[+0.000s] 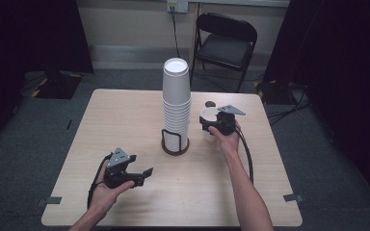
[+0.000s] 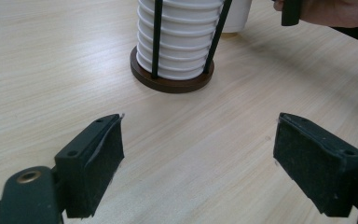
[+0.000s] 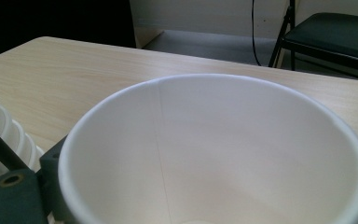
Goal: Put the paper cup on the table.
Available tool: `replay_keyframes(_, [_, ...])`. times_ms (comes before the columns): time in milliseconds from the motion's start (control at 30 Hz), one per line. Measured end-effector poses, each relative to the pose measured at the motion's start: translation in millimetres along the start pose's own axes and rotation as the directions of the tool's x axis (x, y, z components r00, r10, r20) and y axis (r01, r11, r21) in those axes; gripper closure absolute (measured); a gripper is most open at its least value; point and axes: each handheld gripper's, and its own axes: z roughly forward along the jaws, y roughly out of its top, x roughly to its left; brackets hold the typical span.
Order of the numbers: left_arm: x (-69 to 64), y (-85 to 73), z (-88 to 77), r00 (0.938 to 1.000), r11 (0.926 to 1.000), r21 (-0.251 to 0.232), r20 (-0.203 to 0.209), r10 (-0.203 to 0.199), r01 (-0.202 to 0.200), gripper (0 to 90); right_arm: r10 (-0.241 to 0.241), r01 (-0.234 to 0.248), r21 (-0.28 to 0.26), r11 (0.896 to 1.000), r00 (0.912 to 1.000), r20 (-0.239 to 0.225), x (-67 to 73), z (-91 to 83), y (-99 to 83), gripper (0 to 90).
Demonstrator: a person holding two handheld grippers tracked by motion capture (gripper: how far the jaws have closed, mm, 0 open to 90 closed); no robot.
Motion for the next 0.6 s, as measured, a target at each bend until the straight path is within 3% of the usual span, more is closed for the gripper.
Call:
replay_keyframes(167, [-1.0,-0.1,1.3,0.9999,0.9999,0.006,0.008,0.008,-0.008,15.8,-0.009,0.009,-0.002,1.000,0.9999,0.007,0.6,-0.1,-6.9,9.6])
replay_keyframes(267, [-2.4,-0.4,1.8,0.9997,0.9998,0.008,0.015,0.021,-0.021,15.8,0.012,-0.012,-0.018,1.000,0.9999,0.005,-1.4,-2.1,-9.2,9.6])
replay_keyframes(600, [-1.5,-0.6,1.5,0.9997,0.9998,0.008,0.014,0.018,-0.018,15.8,-0.005,0.005,0.009,1.000,1.0000,-0.003,-2.2,-13.3,-15.0,8.9])
